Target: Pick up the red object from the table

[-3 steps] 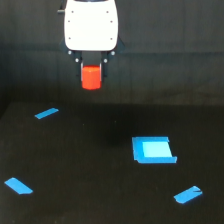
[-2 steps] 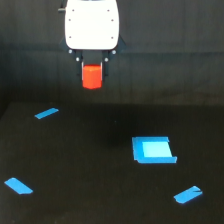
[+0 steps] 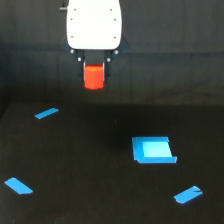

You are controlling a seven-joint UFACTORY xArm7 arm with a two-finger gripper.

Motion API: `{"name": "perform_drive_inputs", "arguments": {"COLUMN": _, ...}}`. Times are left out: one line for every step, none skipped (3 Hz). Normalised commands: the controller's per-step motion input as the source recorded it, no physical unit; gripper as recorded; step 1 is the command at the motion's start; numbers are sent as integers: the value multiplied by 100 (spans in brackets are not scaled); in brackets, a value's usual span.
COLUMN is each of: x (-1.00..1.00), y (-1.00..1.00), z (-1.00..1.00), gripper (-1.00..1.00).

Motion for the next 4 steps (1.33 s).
{"name": "perform_drive_inputs", "arguments": {"x": 12, "y": -16, "z": 45, "gripper": -100}}
{"name": "perform_drive_inputs", "arguments": {"x": 21, "y": -8, "z": 30, "gripper": -100}}
{"name": "perform_drive_inputs", "arguments": {"x": 22, "y": 0, "z": 30, "gripper": -100}}
{"name": "perform_drive_inputs", "arguments": {"x": 23, "y": 9, "z": 29, "gripper": -100}}
